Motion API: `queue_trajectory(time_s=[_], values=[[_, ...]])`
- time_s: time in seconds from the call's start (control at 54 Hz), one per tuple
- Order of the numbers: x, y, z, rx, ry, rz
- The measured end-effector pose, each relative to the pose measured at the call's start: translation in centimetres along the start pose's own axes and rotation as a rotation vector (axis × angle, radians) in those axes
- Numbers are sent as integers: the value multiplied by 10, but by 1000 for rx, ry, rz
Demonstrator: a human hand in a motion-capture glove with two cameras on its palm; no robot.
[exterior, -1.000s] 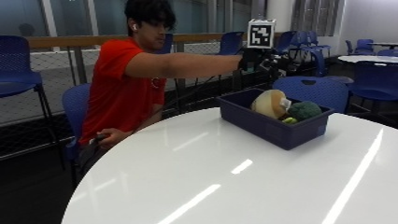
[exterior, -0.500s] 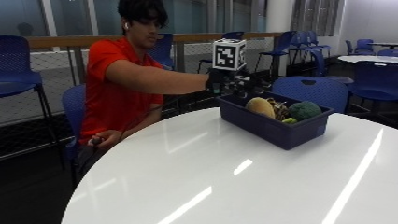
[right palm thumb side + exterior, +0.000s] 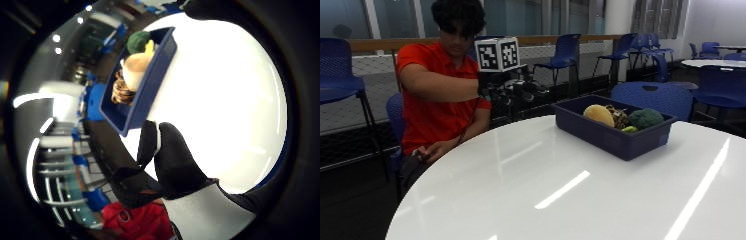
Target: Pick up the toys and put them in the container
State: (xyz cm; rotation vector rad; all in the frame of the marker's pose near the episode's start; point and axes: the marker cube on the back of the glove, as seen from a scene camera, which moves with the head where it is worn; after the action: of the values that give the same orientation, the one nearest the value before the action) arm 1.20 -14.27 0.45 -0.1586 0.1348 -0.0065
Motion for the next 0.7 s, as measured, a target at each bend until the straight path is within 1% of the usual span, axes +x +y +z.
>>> queue_trajectory(time_s=[0.222,0.5,0.704], values=[[37,21,-1,-7,-35,77],[45,23,7,-46,-64,122],[49,21,7,-39,-33,129]])
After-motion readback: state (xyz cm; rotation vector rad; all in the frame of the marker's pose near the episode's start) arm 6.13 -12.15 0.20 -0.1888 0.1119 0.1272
